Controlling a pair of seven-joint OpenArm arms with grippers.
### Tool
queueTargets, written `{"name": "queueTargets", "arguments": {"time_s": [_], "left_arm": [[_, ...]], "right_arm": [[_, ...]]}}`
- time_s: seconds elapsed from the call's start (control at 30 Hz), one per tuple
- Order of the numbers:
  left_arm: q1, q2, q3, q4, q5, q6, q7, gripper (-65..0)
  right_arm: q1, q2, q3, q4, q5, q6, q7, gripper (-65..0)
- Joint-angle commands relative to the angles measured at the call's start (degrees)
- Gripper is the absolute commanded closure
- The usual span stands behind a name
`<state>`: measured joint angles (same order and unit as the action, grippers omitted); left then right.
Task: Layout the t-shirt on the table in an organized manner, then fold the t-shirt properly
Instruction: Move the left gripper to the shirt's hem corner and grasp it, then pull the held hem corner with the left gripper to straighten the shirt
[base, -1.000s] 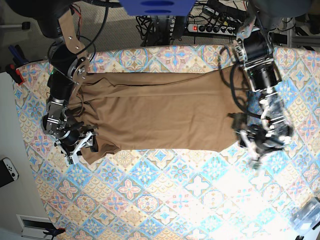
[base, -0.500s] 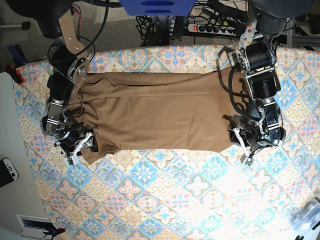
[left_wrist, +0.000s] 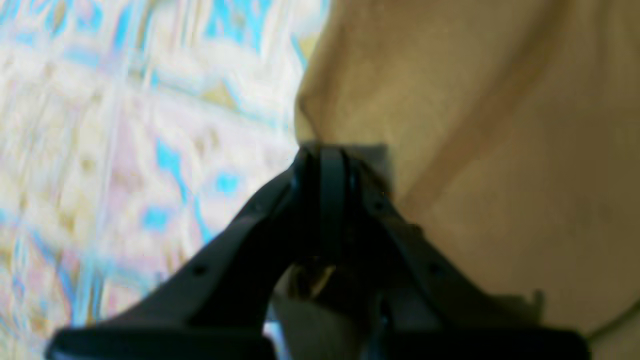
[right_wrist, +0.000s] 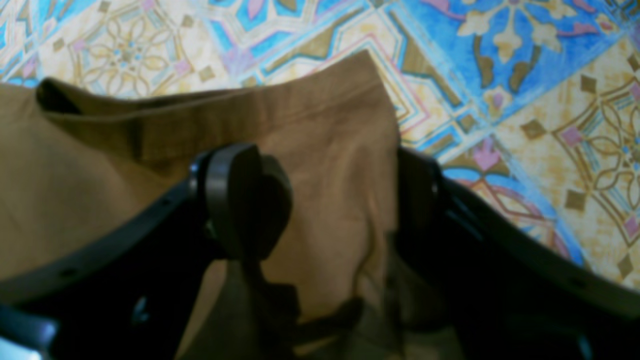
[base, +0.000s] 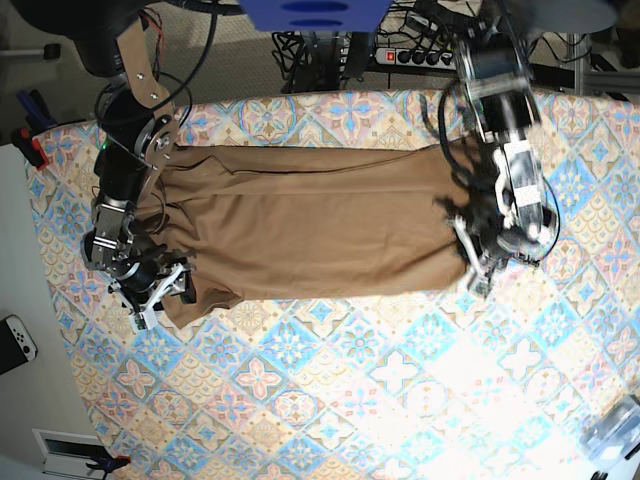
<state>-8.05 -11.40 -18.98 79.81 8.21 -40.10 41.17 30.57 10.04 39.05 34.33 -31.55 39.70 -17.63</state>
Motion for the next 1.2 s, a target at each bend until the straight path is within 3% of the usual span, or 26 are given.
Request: {"name": "queueTargets", "arguments": {"time_s": [0.0,0.1,0.23,0.37,0.5,0.53,0.6,0.7,0.83,1.17], "left_arm": [[0.5,-0.6,1.8,4.9,-0.8,0.1,-1.4,0.0],[6.7,-1.0,5.2,12.2,-0.7,0.1,-1.5,0.0],[10.4,-0.9,7.7,16.0,5.4,0.1,-1.5,0.0],[10.6,-0.2,11.6,15.6,16.6,0.1,-1.2,0.0],[10.6,4.1,12.2,15.4,28.5,0.1,-1.8,0.0],[10.6,4.9,12.1,16.4,29.9,0.1,-3.3,-2.6],[12.1,6.6,9.5,18.3,28.8,0.1,-8.9,-8.0],[13.3,10.3,4.5,21.2,25.9,0.1,-17.2,-9.4],[13.0,15.3,-1.1,25.8,24.4,0.1,-17.4,-9.7],[17.6,14.9,0.8,24.6,25.9,0.1,-17.7,-9.6]], "right_arm": [[0.2,0.3,-0.1,-0.3,-2.5,0.3,-4.5,-38.9],[0.2,0.3,-0.1,-0.3,-2.5,0.3,-4.5,-38.9],[0.2,0.3,-0.1,-0.3,-2.5,0.3,-4.5,-38.9],[0.2,0.3,-0.1,-0.3,-2.5,0.3,-4.5,-38.9],[0.2,0.3,-0.1,-0.3,-2.5,0.3,-4.5,-38.9],[0.2,0.3,-0.1,-0.3,-2.5,0.3,-4.5,-38.9],[0.2,0.3,-0.1,-0.3,-2.5,0.3,-4.5,-38.9],[0.2,0.3,-0.1,-0.3,-2.5,0.3,-4.5,-38.9],[0.2,0.3,-0.1,-0.3,-2.5,0.3,-4.5,-38.9],[0.2,0.3,-0.1,-0.3,-2.5,0.3,-4.5,-38.9]]}}
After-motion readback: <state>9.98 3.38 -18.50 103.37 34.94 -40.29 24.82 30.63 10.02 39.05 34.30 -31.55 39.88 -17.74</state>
